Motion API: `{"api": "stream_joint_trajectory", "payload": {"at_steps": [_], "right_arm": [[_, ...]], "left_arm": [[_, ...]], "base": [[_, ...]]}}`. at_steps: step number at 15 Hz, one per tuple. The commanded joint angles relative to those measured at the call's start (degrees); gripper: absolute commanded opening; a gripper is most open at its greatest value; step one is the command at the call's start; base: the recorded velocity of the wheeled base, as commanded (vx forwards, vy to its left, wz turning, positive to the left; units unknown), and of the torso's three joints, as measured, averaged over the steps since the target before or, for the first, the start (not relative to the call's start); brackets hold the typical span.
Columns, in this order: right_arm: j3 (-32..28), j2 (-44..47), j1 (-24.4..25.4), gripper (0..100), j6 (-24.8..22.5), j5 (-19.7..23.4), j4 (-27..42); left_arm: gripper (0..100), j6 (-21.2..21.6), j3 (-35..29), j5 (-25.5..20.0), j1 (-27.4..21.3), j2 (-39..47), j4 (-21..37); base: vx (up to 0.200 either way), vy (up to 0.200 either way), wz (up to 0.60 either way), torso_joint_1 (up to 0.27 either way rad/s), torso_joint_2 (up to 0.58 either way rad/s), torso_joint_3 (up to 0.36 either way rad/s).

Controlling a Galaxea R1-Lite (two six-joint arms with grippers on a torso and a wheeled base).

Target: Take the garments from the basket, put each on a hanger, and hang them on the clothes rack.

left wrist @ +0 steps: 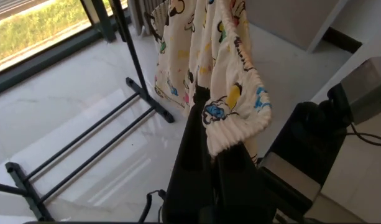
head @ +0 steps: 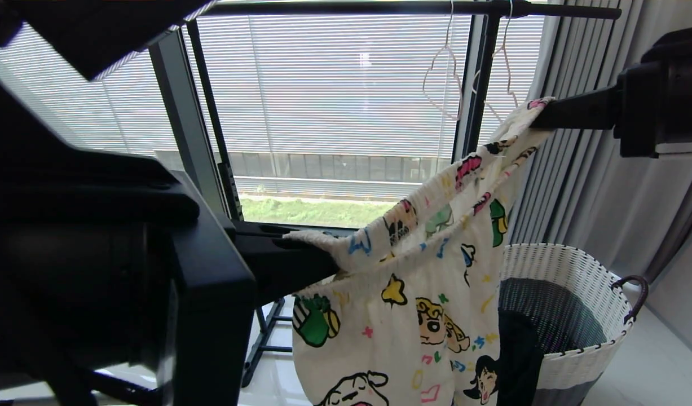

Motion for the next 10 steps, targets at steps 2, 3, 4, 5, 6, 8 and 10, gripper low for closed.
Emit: {"api": "stream_joint_trajectory", "payload": {"at_steps": [2, 3, 4, 5, 6, 8, 10], "right_arm": [[-0.35, 0.99, 0.07, 0, -0.03, -0.07, 0.83], [-0.35, 0.02, 0.07, 0, -0.03, -0.07, 1.97], [-0.35, -1.30, 0.07, 0, -0.03, -0.07, 3.81], [-0.35, -2.53, 0.07, 0, -0.03, -0.07, 5.66], [-0.18, -3.76, 0.07, 0, -0.12, -0.07, 7.95], [0.61, -5.34, 0.25, 0, -0.21, 0.02, 10.49], [2.63, -6.92, 1.13, 0, -0.21, -0.07, 10.58]], "left_arm": [[0, 0.18, 0.66, 0.22, -0.55, -0.83, -0.01], [0, 0.71, 0.31, 0.74, 0.15, -0.48, -0.18], [0, 2.38, -0.22, 2.77, 3.32, 0.49, -0.45], [0, 4.92, -0.75, 4.61, 6.74, 1.80, -1.06], [0, 6.68, -0.92, 5.40, 8.24, 2.07, -2.82], [0, 6.95, -0.92, 5.58, 9.29, 2.33, -4.49], [0, 6.77, -0.83, 5.84, 9.82, 2.24, -4.49]], "base": [[0.000, 0.000, 0.00, 0.000, 0.00, 0.000], [0.000, 0.000, 0.00, 0.000, 0.00, 0.000], [0.000, 0.000, 0.00, 0.000, 0.00, 0.000], [0.000, 0.000, 0.00, 0.000, 0.00, 0.000], [0.000, 0.000, 0.00, 0.000, 0.00, 0.000], [0.000, 0.000, 0.00, 0.000, 0.00, 0.000], [0.000, 0.000, 0.00, 0.000, 0.00, 0.000]]}}
